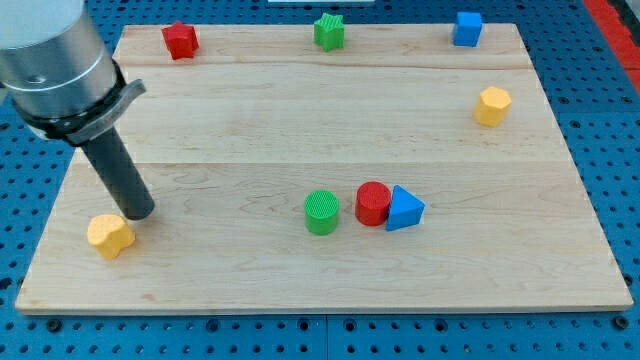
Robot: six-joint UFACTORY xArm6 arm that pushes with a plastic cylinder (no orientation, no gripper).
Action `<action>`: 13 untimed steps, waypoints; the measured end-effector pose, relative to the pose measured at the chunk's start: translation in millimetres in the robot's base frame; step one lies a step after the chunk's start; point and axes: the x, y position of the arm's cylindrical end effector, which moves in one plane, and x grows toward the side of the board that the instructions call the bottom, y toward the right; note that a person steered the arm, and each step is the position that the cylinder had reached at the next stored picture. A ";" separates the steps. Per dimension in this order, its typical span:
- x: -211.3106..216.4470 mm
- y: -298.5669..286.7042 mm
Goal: Move your arm closer to the red circle
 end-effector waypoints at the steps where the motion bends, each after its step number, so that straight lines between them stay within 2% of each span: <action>1: 0.0 43.7; 2: -9.7 101.4; 3: -63.3 107.1; 4: -72.5 163.7; 5: -66.1 249.6; 6: -14.0 316.3; 7: 47.1 342.6; 8: 99.5 308.2; 9: 99.1 256.5; 10: 98.6 265.8; 12: 64.2 279.9; 13: 62.1 280.6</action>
